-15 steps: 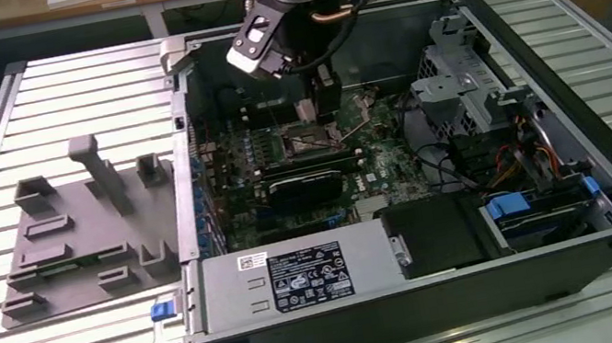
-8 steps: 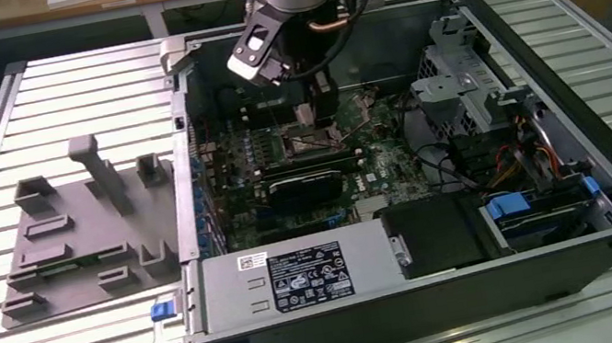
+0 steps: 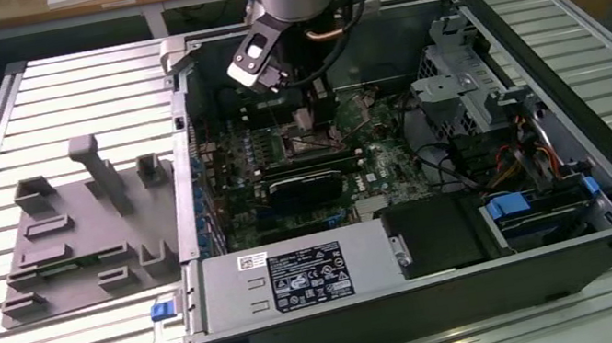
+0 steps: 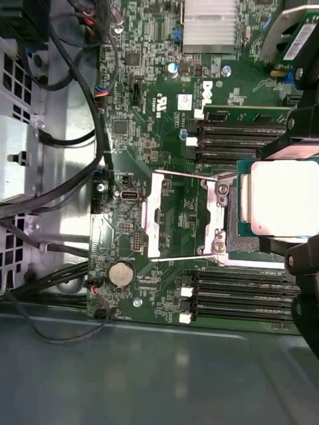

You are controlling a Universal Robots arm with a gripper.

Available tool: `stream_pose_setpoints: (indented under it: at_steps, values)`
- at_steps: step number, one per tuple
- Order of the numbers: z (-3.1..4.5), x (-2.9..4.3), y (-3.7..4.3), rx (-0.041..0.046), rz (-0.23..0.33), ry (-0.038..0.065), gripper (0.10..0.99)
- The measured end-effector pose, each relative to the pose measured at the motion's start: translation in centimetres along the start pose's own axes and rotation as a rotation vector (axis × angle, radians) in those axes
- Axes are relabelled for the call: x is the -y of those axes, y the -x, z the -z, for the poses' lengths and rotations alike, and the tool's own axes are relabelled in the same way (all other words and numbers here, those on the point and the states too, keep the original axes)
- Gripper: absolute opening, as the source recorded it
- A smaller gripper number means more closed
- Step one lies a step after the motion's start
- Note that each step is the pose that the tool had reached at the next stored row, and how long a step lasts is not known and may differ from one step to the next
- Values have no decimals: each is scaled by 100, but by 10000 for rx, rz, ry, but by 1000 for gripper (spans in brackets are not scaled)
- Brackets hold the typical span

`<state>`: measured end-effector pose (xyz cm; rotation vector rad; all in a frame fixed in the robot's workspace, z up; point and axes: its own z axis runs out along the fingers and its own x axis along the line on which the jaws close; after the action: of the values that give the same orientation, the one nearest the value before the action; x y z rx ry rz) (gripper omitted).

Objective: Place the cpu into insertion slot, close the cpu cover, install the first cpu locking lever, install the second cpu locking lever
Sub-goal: 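Place the cpu into insertion slot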

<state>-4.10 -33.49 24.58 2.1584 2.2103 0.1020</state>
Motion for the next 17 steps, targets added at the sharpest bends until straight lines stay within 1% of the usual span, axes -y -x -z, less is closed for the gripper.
stream_pose_setpoints:
  at_steps: [6, 14, 17]
  values:
    - [-91, 16, -7, 2, -22, 1, 537]
    - [-189, 28, -15, 4, -47, 1, 537]
    - [-239, 36, -17, 5, -70, 1, 537]
